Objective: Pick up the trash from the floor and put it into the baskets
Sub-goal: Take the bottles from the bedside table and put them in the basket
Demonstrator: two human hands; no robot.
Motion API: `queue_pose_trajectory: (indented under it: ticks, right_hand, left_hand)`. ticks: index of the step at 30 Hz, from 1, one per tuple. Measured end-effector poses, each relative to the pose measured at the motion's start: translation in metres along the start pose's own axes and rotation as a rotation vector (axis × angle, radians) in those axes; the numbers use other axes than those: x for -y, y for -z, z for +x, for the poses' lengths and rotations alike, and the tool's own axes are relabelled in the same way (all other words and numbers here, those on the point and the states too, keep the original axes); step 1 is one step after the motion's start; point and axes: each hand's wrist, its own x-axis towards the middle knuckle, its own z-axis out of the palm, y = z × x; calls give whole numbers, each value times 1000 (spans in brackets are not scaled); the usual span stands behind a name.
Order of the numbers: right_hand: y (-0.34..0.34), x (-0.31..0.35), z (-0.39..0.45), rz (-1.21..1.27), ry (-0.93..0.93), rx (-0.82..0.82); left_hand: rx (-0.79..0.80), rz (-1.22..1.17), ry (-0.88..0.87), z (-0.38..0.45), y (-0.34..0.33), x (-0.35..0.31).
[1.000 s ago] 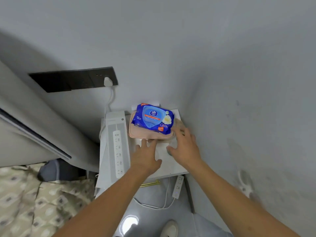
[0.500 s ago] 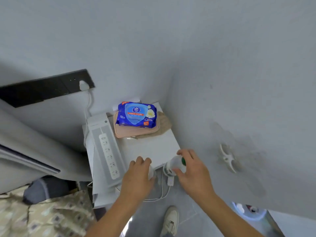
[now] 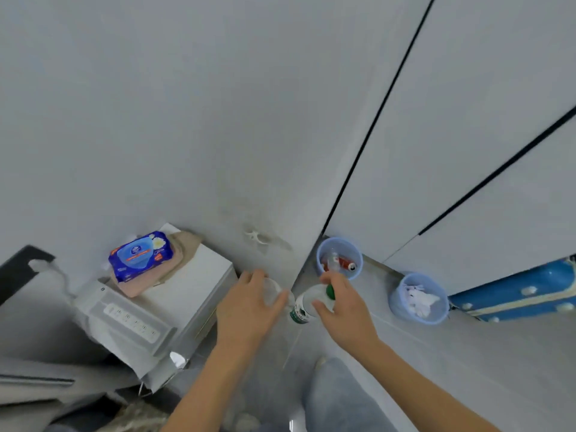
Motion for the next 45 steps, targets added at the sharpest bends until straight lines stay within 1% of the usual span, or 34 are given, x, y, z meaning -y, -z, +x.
queue_pose_trajectory:
  ticks: [2, 4, 6, 9, 11, 12, 15, 18, 22, 27, 30, 34, 36, 37, 39, 40, 42, 45]
  right_hand:
    - [22, -25, -2, 12, -52, -19]
    - [43, -54, -1, 30, -108, -37]
    - [63, -88, 3, 77, -168, -68]
    - [92, -153, 18, 124, -262, -112]
    - [105, -183, 34, 130, -291, -119]
    - [113, -209, 48, 134, -292, -116]
    - [134, -282, 99, 123, -293, -79]
    - [138, -347, 156, 104, -291, -12]
    - [111, -421, 241, 88, -264, 17]
    - [23, -495, 327, 31, -144, 84]
    - [-38, -533, 359, 23, -90, 81]
    - [-96, -577, 386, -108, -44, 75]
    - [-116, -594, 397, -182, -19, 87]
    - [-123, -602, 401, -196, -20, 100]
    - [-136, -613, 407, -187, -20, 137]
    - [-138, -614, 409, -170, -24, 170]
    - [-141, -611, 406, -141, -13, 229]
    - [-128, -585, 381, -139, -12, 229]
  left_hand:
    - [59, 72, -104, 3, -16, -37]
    - [149, 139, -171, 4, -38, -74]
    - [216, 165, -201, 10, -64, -108]
    - [233, 165, -226, 38, -118, -158]
    - [230, 139, -202, 62, -142, -174]
    - [222, 124, -176, 80, -165, -184]
    - [211, 126, -40, 137, -231, -210]
    - [200, 123, 78, 183, -293, -223]
    - [146, 136, 132, 248, -384, -208]
    - [149, 362, -18, 318, -513, -143]
    - [137, 429, -24, 346, -582, -100]
    - [178, 552, -124, 368, -655, -64]
    - [158, 600, -145, 378, -680, -50]
    - [173, 607, -124, 383, -688, -46]
    - [201, 552, -77, 391, -706, -34]
    - [255, 505, -67, 393, -710, -30]
    - [342, 396, -48, 387, -701, -32]
    - [318, 218, -47, 353, -665, -39]
